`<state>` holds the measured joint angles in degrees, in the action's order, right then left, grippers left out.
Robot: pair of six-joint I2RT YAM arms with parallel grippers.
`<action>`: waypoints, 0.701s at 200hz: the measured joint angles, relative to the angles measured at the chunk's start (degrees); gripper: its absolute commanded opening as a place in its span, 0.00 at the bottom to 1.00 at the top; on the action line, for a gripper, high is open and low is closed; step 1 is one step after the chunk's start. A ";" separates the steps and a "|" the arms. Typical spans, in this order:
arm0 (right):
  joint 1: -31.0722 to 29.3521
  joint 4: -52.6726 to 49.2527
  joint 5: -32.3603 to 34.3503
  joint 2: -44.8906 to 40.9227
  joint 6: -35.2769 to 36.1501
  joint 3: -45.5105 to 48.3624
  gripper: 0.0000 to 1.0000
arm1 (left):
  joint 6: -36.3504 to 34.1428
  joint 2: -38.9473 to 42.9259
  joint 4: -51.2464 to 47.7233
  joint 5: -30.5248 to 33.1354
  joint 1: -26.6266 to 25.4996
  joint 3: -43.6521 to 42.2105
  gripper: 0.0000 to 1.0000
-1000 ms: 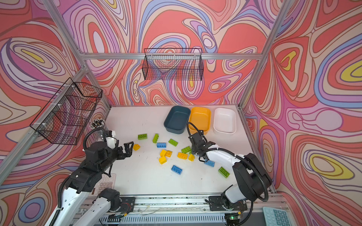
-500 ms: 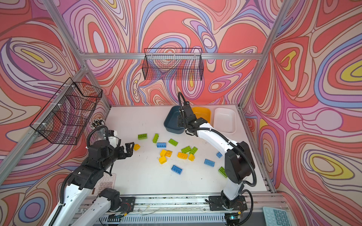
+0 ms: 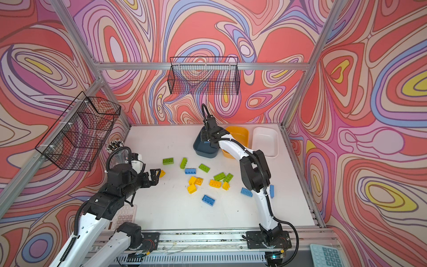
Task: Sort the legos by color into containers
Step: 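Carry the blue brick with the right gripper into the teal bin and release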
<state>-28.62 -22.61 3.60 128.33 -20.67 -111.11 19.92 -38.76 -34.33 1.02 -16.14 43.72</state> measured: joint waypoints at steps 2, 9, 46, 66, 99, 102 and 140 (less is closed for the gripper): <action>0.04 -0.04 -0.04 0.17 0.04 -0.24 0.38 | 0.00 0.00 0.00 0.00 0.00 0.00 1.00; 0.13 -0.20 -0.13 0.63 -0.04 -0.90 0.40 | -0.02 -0.02 0.00 0.02 0.00 0.00 1.00; 0.44 -0.57 -1.07 1.16 0.74 -3.43 0.73 | -0.02 0.00 0.00 0.28 0.00 0.00 1.00; 0.44 -0.39 -1.51 0.96 1.55 -3.26 0.76 | 0.00 -0.28 0.11 0.02 0.00 0.00 1.00; 0.48 1.33 -2.19 -5.25 2.62 5.42 0.79 | -0.44 -3.06 2.91 -2.60 0.00 -0.42 1.00; 0.48 1.70 -2.19 -6.54 2.71 6.91 0.78 | -0.72 -3.48 3.32 -2.91 0.00 -0.50 1.00; 0.48 8.81 -5.22 -27.21 3.41 27.87 0.78 | -5.53 -7.69 8.26 -8.85 0.00 -2.14 1.00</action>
<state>-28.14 -13.80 -1.63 101.12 -17.26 -83.24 14.39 -46.46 -26.06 -7.84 -16.14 41.58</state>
